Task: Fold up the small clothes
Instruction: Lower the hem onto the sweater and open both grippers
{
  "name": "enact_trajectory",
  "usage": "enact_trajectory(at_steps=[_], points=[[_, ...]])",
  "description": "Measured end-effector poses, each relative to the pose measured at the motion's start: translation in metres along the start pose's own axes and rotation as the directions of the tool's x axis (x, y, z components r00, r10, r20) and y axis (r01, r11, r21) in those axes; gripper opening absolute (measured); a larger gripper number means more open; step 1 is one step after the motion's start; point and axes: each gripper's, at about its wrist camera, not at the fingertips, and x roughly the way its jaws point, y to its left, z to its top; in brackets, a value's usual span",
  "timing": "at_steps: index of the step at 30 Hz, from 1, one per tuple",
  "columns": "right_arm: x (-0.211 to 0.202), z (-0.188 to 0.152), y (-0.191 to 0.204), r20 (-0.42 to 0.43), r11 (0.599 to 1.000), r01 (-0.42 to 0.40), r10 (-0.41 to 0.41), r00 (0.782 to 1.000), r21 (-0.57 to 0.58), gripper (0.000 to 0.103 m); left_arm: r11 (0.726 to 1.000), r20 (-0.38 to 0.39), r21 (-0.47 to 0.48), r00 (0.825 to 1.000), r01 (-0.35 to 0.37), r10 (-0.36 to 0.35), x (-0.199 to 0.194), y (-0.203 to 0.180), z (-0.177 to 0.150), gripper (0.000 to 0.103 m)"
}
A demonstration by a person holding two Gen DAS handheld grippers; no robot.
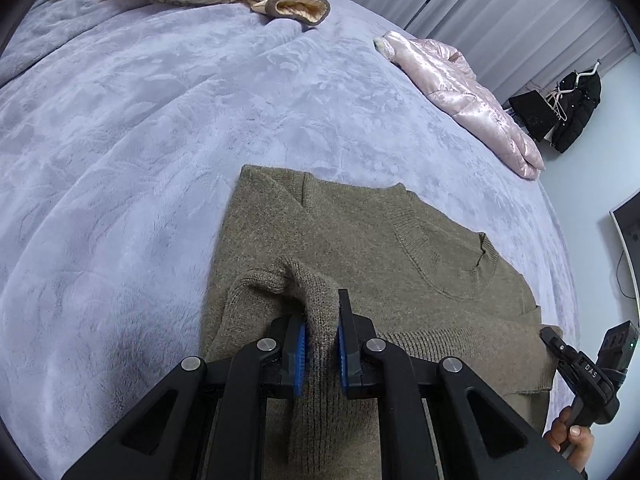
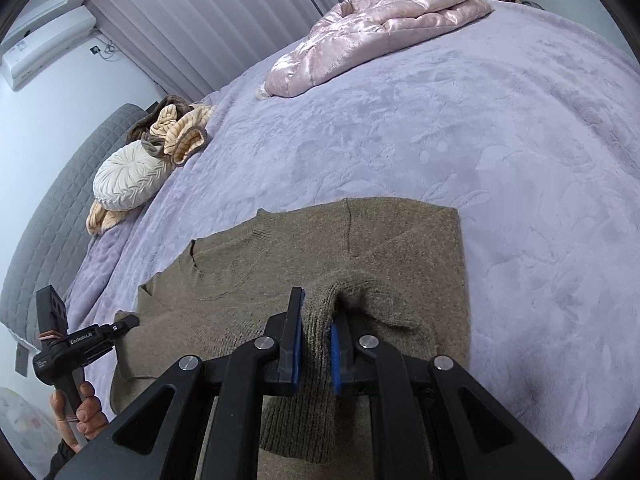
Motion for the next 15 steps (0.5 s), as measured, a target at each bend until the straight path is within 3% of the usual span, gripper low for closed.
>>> enact_trajectory(at_steps=[6,8,9,10,11,13,15], points=[[0.015,0.0,-0.006,-0.026,1.0,0.026,-0.026,0.999,0.011,0.012,1.0,-0.017,-0.025,1.0,0.007,-0.007,0.01,0.003,0.003,0.014],[0.017,0.001,-0.008,-0.038,0.999,0.018,-0.017,0.999,0.031,0.013,0.997,-0.051,-0.048,0.997,0.057,-0.059,0.011,0.004,0.007,0.031],[0.016,0.002,-0.009,-0.043,0.999,-0.005,0.007,0.999,0.048,0.018,0.99,-0.067,-0.063,0.99,0.123,-0.127,0.01,0.006,0.009,0.058],[0.016,0.003,-0.01,-0.051,0.998,-0.029,0.032,0.998,0.062,0.029,0.978,-0.07,-0.08,0.977,0.194,-0.2,0.006,0.007,0.011,0.073],[0.013,0.004,-0.009,-0.054,0.996,-0.051,0.054,0.997,0.069,0.036,0.974,-0.054,-0.088,0.975,0.209,-0.214,0.0,0.007,0.012,0.092],[0.003,0.003,-0.002,-0.034,0.998,-0.044,0.046,0.998,0.046,0.06,0.988,0.012,-0.064,0.99,0.143,-0.142,-0.02,0.005,0.012,0.093],[-0.011,-0.001,0.009,-0.013,1.0,0.001,-0.001,1.0,-0.007,0.065,0.994,0.027,-0.025,0.994,0.108,-0.107,-0.037,0.002,0.009,0.093]])
